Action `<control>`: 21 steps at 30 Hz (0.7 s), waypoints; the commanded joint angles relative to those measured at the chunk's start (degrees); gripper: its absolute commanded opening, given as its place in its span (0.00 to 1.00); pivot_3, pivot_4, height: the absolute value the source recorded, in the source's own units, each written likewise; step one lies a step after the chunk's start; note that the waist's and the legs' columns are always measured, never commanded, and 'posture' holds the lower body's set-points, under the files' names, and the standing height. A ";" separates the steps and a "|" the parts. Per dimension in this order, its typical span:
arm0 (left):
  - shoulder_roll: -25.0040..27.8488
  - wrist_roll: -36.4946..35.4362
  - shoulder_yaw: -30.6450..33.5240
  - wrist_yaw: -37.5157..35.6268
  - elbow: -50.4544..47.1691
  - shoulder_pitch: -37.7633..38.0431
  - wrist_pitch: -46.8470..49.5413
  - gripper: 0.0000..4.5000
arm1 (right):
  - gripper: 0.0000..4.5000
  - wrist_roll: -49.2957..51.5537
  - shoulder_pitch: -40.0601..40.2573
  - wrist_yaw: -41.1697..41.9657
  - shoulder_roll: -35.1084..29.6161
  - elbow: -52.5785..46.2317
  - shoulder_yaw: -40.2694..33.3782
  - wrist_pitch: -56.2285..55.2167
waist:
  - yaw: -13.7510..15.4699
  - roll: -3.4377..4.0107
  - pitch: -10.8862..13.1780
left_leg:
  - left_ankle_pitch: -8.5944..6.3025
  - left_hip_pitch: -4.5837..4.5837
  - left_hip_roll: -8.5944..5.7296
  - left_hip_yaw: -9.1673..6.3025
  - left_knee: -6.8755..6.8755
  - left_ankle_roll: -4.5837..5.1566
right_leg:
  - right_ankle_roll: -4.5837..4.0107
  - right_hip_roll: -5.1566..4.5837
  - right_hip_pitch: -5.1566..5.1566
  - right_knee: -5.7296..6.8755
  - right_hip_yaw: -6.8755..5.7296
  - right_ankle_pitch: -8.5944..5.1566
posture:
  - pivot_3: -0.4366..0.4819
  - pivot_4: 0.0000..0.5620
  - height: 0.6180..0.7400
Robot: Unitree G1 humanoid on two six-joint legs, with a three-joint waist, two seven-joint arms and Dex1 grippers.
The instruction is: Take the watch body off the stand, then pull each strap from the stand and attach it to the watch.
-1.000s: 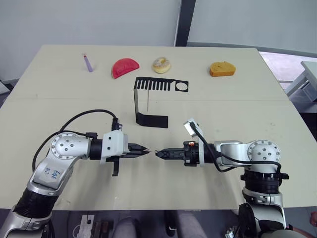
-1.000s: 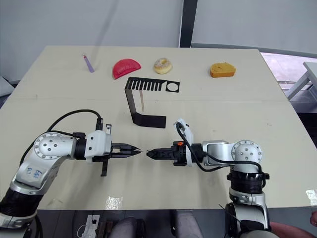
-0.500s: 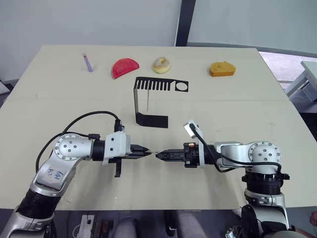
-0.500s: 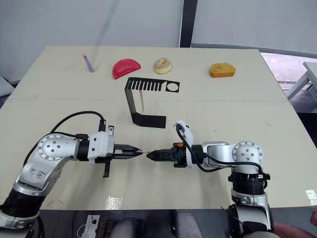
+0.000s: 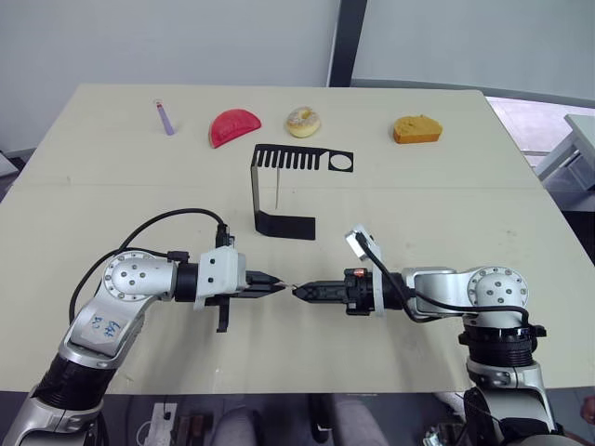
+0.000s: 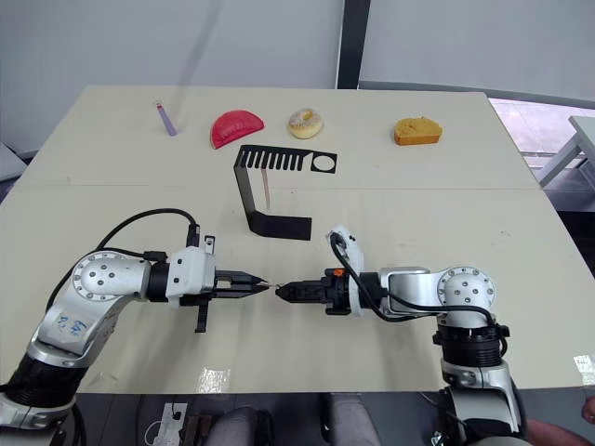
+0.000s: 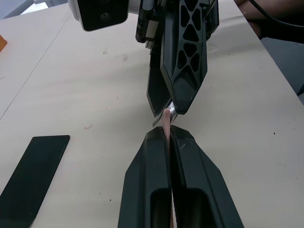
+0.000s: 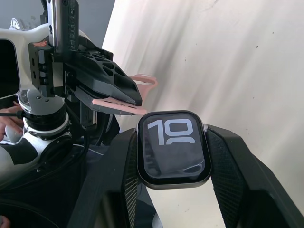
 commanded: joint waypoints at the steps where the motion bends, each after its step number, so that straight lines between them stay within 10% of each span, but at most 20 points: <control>1: -0.42 -0.01 -0.59 -0.11 -1.53 -0.62 -0.58 0.00 | 0.36 3.67 0.00 -0.96 -0.76 -0.74 1.00 -2.41 | -0.01 0.00 0.00 | 0.00 0.00 0.00 0.00 0.00 0.00 | 0.00 0.00 0.00 0.00 0.00 0.00 | 0.48 0.27 1.00; 21: -0.34 0.44 -1.07 -0.25 -2.25 0.48 -0.31 0.00 | 0.36 10.33 0.59 -3.69 -5.91 -0.91 6.94 -9.17 | 0.02 0.00 0.00 | 0.00 -0.01 0.01 -0.01 -0.01 0.01 | 0.01 0.00 0.00 -0.03 0.00 0.00 | 0.48 0.27 1.00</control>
